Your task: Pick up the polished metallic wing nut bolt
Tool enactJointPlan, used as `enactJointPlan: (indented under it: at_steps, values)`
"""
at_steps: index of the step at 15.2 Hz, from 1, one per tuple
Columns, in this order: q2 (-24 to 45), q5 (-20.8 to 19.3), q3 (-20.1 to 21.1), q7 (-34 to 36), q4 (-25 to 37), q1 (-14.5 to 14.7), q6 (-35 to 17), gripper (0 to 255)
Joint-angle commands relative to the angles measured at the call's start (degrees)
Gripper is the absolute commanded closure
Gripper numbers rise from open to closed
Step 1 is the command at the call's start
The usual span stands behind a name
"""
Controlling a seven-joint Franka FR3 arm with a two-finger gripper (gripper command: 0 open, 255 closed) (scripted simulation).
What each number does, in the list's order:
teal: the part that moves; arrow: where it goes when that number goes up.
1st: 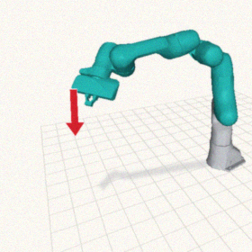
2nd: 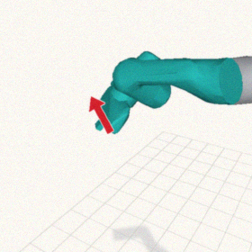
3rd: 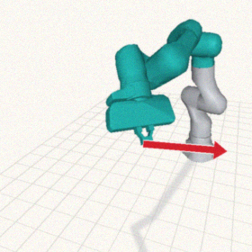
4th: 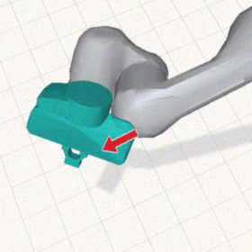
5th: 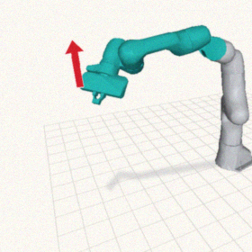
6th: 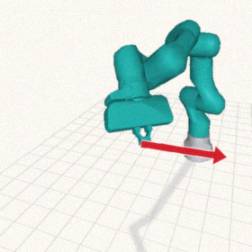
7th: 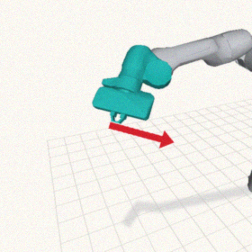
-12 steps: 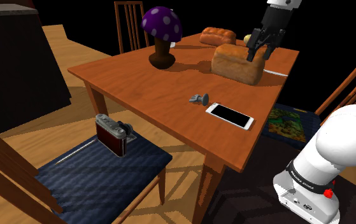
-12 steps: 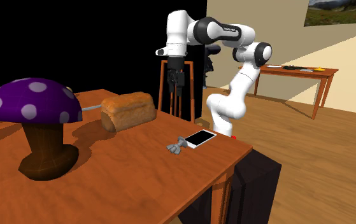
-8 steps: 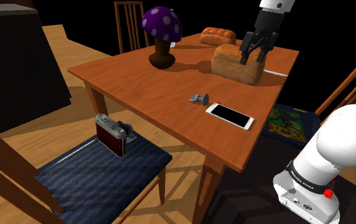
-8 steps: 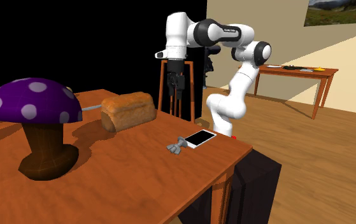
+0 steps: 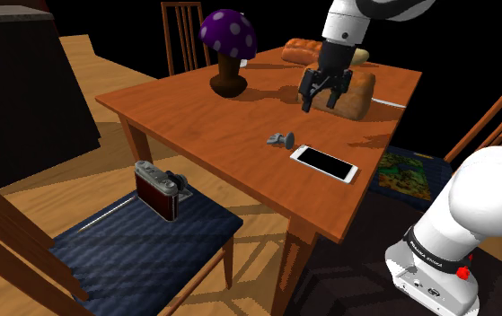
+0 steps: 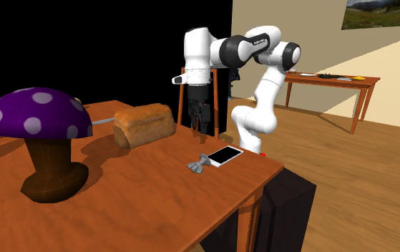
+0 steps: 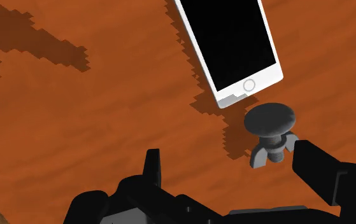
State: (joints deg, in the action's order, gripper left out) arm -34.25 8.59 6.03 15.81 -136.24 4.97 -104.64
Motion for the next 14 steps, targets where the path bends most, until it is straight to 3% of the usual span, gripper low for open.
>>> enactJointPlan:
  at_steps: [1, 5, 14]
  values:
    - [2.76, 1.38, 1.81, 1.88, 0.49, 0.93, -2.22, 0]
    - [8.96, 3.38, 4.93, 4.95, 2.16, 2.43, -6.58, 0]
    - [10.52, 3.96, 5.53, 4.39, -2.52, 2.66, -12.79, 0]
